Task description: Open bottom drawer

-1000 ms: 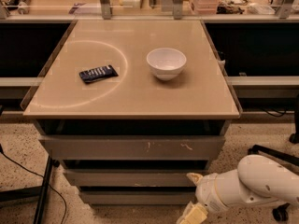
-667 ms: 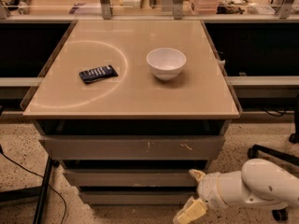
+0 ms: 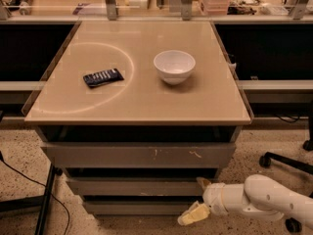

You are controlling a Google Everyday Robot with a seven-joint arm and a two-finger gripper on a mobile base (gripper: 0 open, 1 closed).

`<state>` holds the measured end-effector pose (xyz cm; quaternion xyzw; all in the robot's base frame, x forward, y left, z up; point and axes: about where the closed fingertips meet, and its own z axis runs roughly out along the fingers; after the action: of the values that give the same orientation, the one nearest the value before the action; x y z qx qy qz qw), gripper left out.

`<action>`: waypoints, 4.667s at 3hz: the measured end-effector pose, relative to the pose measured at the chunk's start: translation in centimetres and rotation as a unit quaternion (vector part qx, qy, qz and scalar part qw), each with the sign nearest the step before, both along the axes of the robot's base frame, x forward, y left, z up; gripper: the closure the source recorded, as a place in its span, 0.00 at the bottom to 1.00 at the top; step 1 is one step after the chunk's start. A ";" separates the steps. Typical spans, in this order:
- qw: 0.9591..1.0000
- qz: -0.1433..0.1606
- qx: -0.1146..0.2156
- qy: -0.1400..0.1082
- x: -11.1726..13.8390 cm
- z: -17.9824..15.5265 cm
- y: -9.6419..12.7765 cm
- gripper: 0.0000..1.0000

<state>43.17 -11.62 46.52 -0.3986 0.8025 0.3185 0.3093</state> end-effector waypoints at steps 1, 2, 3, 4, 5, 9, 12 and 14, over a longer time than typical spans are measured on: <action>1.000 0.000 0.000 0.000 0.0 0.0 0.0 0.00; 1.000 0.000 0.000 0.000 0.0 0.0 0.0 0.16; 1.000 0.000 0.000 0.000 0.0 0.0 0.0 0.40; 1.000 0.000 0.000 0.000 0.0 0.0 0.0 0.63; 0.999 -0.027 -0.019 -0.007 -1.2 0.8 -1.1 0.86; 0.992 -0.097 0.084 -0.017 3.5 -14.1 3.3 1.00; 0.996 -0.029 -0.078 -0.043 -1.5 -18.9 7.3 1.00; 0.984 -0.061 -0.151 -0.070 -1.6 -19.9 6.1 0.82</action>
Offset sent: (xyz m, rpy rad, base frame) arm 0.0000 0.0000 0.0001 0.0000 -0.0001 0.0001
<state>41.54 -5.48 26.58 -0.4120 0.8406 0.1457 0.3201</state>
